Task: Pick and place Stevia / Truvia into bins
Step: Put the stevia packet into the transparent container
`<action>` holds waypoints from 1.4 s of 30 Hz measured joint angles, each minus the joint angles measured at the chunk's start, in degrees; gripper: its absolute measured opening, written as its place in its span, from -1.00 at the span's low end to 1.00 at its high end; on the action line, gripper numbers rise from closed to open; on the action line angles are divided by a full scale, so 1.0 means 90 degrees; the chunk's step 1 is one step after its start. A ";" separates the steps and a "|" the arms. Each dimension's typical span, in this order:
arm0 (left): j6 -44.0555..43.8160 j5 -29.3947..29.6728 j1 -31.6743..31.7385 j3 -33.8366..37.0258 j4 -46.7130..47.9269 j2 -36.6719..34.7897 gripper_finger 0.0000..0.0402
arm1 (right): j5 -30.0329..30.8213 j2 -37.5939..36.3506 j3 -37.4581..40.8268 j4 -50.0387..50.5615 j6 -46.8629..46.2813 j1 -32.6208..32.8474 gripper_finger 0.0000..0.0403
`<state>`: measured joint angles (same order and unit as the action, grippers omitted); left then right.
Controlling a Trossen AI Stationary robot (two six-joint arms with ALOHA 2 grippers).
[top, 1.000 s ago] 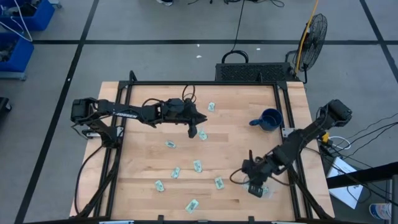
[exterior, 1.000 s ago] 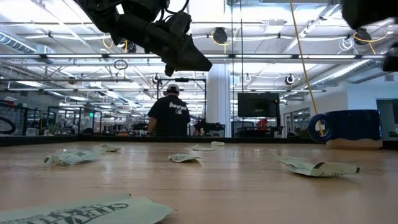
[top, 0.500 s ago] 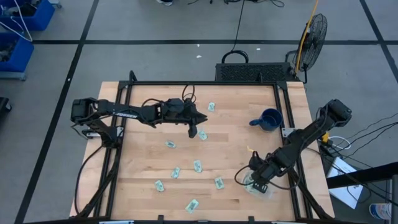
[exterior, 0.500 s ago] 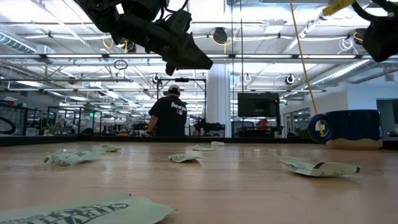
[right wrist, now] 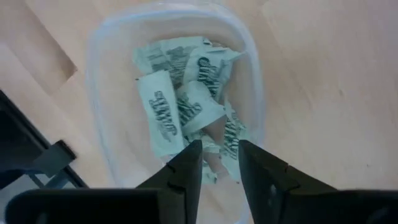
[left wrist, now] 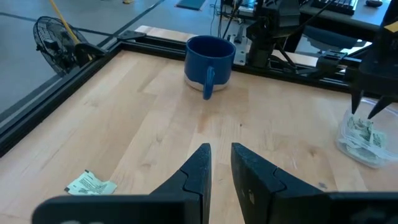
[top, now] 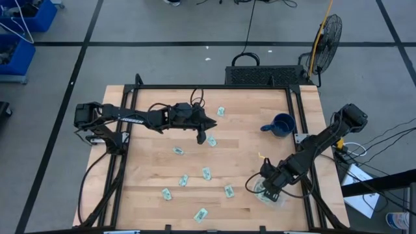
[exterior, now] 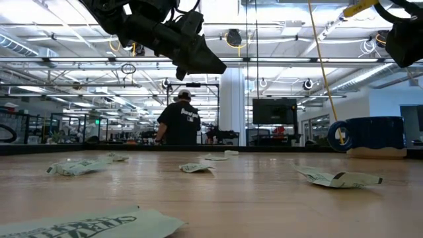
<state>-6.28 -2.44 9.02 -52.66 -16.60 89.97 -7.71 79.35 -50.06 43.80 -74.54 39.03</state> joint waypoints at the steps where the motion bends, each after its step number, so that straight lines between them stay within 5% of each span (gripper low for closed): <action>1: -0.0002 0.0000 0.0000 0.0000 0.0000 0.0000 -0.68 | -0.0028 0.0000 0.0000 -0.0058 0.0002 0.0000 -0.50; 7: 0.0000 0.0002 -0.0001 0.0001 0.0000 0.0000 -0.68 | -0.0674 -0.0002 0.0002 -0.0610 0.0014 0.0000 -0.50; 29: 0.0002 0.0002 0.0000 0.0005 0.0000 0.0000 -0.68 | -0.0557 -0.0010 0.0005 -0.1915 0.0834 -0.0002 -0.50; 34: 0.0005 0.0002 -0.0002 0.0005 0.0000 0.0000 -0.68 | 0.0580 -0.0010 0.0005 -0.2411 0.2185 -0.0002 -0.50; 42: 0.0002 0.0002 -0.0002 0.0005 0.0002 0.0000 -0.68 | 0.3881 -0.0012 0.0005 -0.2929 0.5318 -0.0223 -0.50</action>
<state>-6.26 -2.42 8.99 -52.62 -16.58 89.97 27.22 79.24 -50.02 17.45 -26.67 37.02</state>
